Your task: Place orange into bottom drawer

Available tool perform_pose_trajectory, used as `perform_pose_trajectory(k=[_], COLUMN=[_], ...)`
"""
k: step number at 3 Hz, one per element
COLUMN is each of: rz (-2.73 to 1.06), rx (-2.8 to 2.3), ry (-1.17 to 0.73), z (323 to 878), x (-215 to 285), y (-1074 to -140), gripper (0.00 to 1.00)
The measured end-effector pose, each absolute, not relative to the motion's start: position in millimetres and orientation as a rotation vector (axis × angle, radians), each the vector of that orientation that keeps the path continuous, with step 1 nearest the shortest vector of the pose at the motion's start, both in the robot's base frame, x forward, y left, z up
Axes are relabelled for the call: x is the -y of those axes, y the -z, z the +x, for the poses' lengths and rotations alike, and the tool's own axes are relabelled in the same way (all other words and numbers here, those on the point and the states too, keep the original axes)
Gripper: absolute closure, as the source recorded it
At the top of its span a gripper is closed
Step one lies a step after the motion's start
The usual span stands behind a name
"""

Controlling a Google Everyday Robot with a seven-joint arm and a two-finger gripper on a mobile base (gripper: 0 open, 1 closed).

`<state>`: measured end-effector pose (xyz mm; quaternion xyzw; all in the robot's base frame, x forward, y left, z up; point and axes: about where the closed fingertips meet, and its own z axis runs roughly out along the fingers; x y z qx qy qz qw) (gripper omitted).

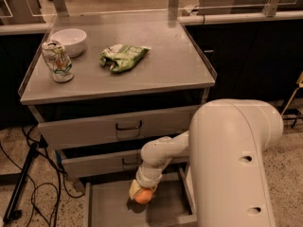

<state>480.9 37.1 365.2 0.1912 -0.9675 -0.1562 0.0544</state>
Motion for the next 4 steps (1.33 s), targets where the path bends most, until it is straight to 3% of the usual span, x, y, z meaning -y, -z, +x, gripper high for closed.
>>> perform_pose_trajectory(k=[4], rz=[0.325], rx=[2.854], ry=[0.439], z=[480], x=[-26], y=[-263], gripper=[1.0])
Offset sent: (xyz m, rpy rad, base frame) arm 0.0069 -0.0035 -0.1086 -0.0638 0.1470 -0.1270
